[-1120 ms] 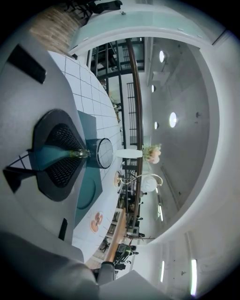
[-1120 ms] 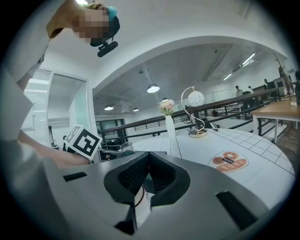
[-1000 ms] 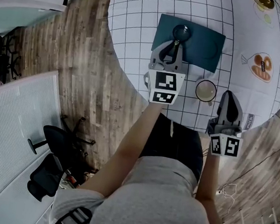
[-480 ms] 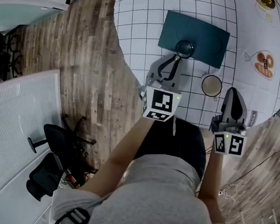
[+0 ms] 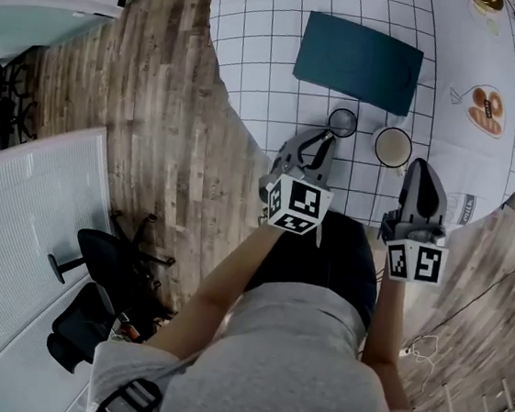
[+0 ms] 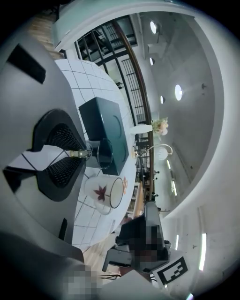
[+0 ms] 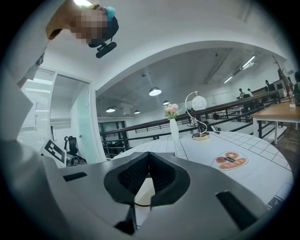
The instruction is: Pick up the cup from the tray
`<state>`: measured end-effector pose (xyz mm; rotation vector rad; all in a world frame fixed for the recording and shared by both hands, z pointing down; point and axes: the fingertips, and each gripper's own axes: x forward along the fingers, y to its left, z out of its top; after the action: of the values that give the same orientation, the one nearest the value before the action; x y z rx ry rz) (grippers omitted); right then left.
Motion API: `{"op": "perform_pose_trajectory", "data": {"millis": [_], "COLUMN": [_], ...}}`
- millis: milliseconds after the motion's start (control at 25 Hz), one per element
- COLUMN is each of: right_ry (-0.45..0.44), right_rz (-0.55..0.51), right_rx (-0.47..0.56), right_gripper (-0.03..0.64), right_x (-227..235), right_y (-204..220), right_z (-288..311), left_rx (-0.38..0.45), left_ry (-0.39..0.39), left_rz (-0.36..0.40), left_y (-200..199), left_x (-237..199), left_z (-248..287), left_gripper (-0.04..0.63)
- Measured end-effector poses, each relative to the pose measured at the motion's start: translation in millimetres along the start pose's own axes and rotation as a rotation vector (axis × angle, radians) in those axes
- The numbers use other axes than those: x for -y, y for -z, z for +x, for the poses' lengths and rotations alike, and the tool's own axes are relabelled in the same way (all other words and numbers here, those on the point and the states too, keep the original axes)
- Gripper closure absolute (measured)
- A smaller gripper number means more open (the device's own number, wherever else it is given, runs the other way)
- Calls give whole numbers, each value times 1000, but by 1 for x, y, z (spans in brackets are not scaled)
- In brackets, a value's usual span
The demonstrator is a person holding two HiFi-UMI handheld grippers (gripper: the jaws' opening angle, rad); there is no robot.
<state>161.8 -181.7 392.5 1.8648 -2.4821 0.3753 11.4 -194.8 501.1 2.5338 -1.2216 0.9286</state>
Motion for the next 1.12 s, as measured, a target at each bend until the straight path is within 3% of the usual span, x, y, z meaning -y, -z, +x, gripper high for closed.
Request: {"op": "perform_pose_trajectory", "data": {"millis": [480, 1120], "right_ry": [34, 31], "right_rz": [6, 6], "right_rx": [-2, -10], "right_gripper": [609, 609], "right_x": [-5, -5], "right_y": [6, 7], "right_z": [-13, -6], "left_rx": [-77, -116], "left_ry": [73, 91], "left_rz": [-20, -16], "left_y": [30, 46], "left_x": [13, 15], "left_z": [23, 31], "left_gripper": [546, 546]}}
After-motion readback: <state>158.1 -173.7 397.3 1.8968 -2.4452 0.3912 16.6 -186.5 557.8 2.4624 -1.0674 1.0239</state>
